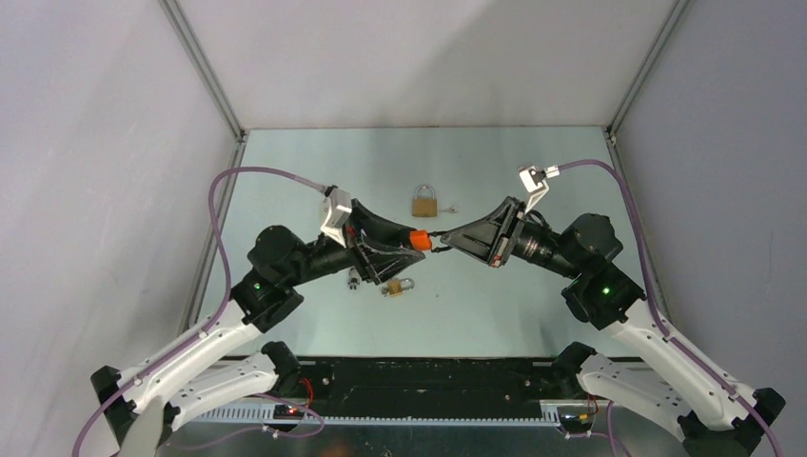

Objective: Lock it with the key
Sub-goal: Lock the lock.

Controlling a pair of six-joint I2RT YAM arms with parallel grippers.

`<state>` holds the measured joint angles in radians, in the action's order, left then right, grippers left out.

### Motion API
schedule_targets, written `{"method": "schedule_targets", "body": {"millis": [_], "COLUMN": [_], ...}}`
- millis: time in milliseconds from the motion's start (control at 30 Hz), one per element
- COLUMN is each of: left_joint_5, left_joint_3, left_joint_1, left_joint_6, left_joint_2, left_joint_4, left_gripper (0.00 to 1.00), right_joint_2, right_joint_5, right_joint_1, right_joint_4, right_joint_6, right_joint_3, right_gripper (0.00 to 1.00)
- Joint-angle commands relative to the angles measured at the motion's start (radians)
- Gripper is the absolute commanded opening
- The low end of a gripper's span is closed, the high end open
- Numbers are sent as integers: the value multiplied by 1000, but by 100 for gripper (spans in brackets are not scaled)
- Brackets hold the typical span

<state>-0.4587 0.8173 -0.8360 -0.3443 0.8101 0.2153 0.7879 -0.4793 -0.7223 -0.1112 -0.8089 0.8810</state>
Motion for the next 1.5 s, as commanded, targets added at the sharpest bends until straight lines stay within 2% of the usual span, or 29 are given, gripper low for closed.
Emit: {"method": "schedule_targets", "body": {"millis": [0,133,267,400,533,567,633,733,800,833,867,933,1000,1067,1233,1467], "left_joint_5": [12,-20,-37,-57,-78,-79,-82,-64,-51,-50,-54,-67,-85,-124,-209,-229], "left_joint_3": [-37,-48,-46,-44,-44,-45,-49,-51,-51,-50,-51,-50,-52,-55,-67,-64], "left_joint_1": [-4,-4,-5,-4,-4,-4,-3,-4,3,11,15,23,30,31,31,31], "left_joint_6": [-86,-134,-173,-190,-200,-203,-207,-219,-237,-246,-259,-268,-266,-256,-227,-206], "left_joint_2": [-24,-9,7,13,17,19,20,14,10,9,6,2,-2,-4,-14,-22], "left_joint_4": [163,205,236,265,281,282,283,283,283,282,283,283,279,274,261,228], "left_gripper": [54,50,54,49,21,11,1,0,0,0,0,0,0,0,0,0], "right_joint_2": [-19,-19,-19,-19,-17,-16,-14,-15,-25,-29,-40,-58,-77,-92,-107,-82], "right_joint_5": [46,56,61,67,70,69,67,52,47,46,34,1,-41,-74,-127,-251], "right_joint_1": [-17,-25,-27,-28,-29,-29,-33,-36,-35,-30,-26,-4,23,44,59,50], "right_joint_4": [-117,-137,-150,-146,-143,-143,-140,-108,-51,-31,5,57,97,144,164,45], "right_joint_6": [-40,-50,-55,-59,-59,-57,-45,6,77,126,148,200,240,283,340,323], "right_joint_3": [43,43,43,43,44,43,44,44,43,42,39,36,36,36,38,38], "right_gripper": [0,0,0,0,0,0,0,0,11,22,28,46,56,62,64,58]}}
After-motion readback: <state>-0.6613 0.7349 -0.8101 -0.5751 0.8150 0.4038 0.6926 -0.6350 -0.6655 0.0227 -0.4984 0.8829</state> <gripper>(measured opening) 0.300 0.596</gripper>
